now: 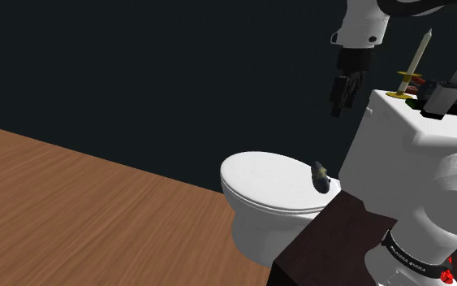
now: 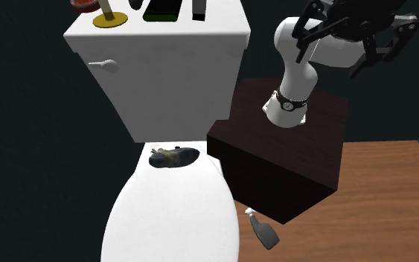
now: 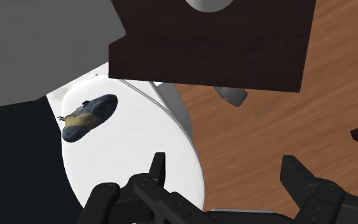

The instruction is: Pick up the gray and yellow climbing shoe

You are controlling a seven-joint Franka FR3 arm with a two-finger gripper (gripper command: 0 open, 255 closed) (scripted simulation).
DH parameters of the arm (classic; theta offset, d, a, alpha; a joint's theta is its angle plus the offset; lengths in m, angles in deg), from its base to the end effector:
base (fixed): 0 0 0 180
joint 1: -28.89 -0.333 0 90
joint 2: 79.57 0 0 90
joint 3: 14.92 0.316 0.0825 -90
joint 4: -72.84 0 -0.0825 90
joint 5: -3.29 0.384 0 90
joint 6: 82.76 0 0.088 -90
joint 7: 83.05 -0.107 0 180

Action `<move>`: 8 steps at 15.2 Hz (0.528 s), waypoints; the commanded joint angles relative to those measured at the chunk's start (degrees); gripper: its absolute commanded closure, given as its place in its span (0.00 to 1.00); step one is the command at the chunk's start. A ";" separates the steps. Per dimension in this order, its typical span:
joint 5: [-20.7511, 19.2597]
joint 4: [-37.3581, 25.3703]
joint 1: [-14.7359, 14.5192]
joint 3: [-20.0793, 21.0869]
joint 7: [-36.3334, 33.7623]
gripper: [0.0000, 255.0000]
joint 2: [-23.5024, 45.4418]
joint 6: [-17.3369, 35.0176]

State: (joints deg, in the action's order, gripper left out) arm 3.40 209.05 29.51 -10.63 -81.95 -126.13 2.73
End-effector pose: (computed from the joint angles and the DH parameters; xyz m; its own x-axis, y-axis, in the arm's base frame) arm 0.2903 0.0256 0.5811 0.9956 0.0559 -0.0748 0.0598 -0.9969 0.0510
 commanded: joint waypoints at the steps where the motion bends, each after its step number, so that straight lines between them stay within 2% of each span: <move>1: 0.00 0.00 0.00 0.00 0.00 0.00 0.00 0.00; 8: -1.30 7.40 4.69 -6.11 0.17 0.00 3.92 12.33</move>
State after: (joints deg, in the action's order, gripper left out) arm 2.25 215.70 33.51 -15.85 -81.80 -123.09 13.16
